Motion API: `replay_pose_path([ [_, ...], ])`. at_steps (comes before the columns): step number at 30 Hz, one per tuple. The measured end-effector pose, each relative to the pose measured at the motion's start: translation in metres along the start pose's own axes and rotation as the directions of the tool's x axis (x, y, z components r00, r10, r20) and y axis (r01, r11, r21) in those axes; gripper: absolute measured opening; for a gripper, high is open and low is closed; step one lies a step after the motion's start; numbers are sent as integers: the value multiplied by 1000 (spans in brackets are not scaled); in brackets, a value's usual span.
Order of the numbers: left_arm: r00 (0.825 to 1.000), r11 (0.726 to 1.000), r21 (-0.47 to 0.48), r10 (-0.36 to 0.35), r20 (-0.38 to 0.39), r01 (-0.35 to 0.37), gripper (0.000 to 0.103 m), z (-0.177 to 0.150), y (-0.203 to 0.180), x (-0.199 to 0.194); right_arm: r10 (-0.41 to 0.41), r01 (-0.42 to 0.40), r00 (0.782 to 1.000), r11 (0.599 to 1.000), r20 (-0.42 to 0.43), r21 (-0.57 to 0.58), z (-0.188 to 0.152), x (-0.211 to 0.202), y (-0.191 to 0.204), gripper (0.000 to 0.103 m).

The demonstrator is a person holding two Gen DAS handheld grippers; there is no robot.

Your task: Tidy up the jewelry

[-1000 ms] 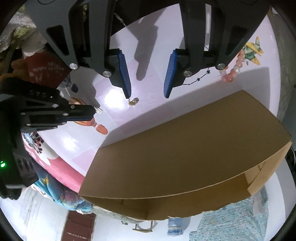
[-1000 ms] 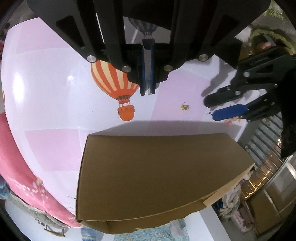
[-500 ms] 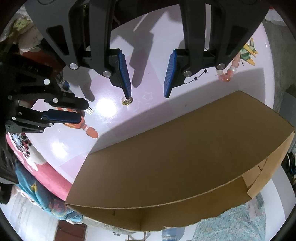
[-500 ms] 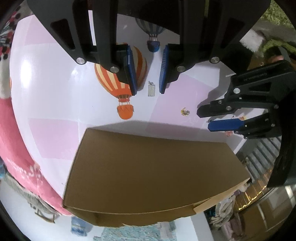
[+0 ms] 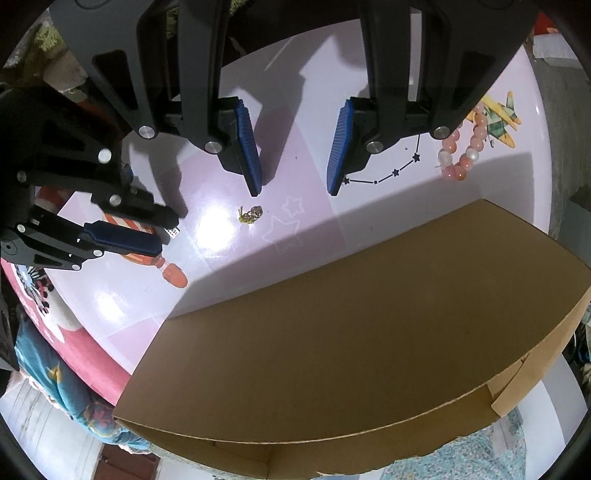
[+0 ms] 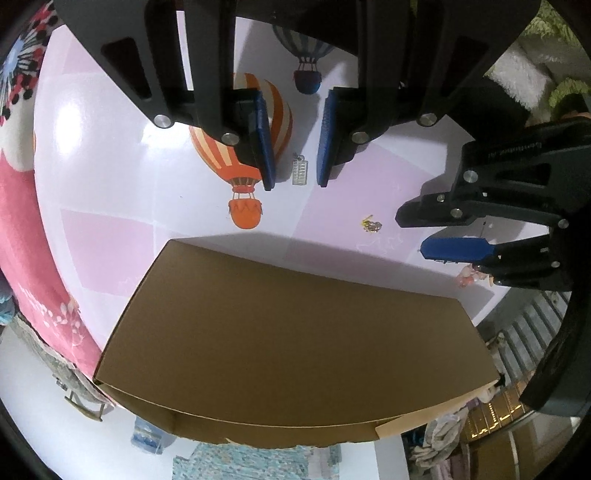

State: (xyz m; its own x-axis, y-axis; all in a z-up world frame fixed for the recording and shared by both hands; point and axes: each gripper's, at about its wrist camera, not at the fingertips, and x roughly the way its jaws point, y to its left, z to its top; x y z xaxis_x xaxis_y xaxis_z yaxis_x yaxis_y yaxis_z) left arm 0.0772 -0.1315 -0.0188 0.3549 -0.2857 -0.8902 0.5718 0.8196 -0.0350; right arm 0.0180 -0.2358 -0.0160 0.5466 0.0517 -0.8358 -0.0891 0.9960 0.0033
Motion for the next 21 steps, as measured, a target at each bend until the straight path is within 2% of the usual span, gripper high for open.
replay_pose_path([
  [4, 1000, 1000, -2, 2, -2, -2, 35, 2, -1, 2, -1, 1, 1000, 1000, -3, 18, 1, 0, -1, 12],
  [16, 1000, 1000, -2, 3, -2, -3, 35, 2, 0, 2, -4, 5, 1000, 999, -2, 48, 2, 2, -6, 12],
  [21, 1000, 1000, -3, 7, -2, -7, 35, 2, 0, 2, 33, -33, 999, 997, 4, 76, -1, 1, -14, 13],
])
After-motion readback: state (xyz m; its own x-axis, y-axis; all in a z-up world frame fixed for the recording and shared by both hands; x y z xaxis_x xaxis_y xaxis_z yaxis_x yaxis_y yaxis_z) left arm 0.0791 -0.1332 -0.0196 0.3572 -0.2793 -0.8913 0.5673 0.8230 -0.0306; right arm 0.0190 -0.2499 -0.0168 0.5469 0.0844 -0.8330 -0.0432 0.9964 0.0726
